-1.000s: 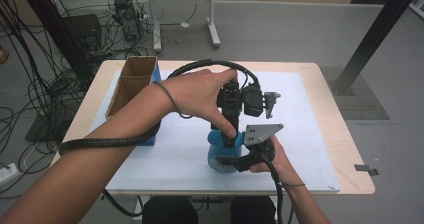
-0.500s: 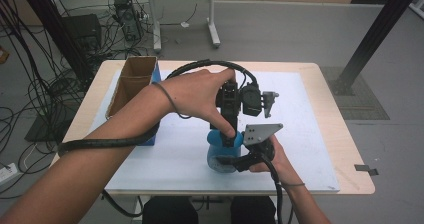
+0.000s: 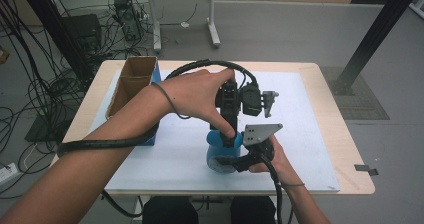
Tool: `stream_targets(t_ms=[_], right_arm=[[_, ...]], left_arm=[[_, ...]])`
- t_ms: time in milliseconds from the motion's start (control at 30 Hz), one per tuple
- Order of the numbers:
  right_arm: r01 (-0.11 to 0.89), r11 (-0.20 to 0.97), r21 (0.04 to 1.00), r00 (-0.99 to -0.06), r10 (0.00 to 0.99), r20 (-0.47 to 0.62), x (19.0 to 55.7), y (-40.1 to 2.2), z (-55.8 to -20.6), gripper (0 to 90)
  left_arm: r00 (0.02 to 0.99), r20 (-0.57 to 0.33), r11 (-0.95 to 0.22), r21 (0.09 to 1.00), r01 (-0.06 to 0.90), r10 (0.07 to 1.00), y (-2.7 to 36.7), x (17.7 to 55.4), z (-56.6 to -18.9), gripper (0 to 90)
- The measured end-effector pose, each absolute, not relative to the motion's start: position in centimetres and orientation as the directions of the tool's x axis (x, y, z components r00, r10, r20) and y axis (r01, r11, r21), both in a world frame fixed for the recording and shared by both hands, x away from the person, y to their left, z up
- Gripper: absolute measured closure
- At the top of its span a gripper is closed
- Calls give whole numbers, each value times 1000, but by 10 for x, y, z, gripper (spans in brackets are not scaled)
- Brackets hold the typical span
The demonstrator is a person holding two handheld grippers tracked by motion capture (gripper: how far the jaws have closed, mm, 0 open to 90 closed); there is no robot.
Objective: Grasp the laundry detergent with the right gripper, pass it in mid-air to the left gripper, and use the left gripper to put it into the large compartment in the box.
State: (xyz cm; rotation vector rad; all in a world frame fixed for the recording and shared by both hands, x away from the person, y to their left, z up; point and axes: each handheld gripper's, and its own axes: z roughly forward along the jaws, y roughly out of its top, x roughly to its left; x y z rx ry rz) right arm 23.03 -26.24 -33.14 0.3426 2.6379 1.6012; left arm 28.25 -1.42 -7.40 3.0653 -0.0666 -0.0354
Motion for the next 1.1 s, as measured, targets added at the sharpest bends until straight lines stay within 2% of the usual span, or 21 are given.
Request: stream_targets(t_ms=[1100], right_arm=[[169, 439, 882, -975, 206, 84, 230, -259, -331, 438]], left_arm=[[999, -31, -997, 75, -27, -29, -12, 283, -76, 125]])
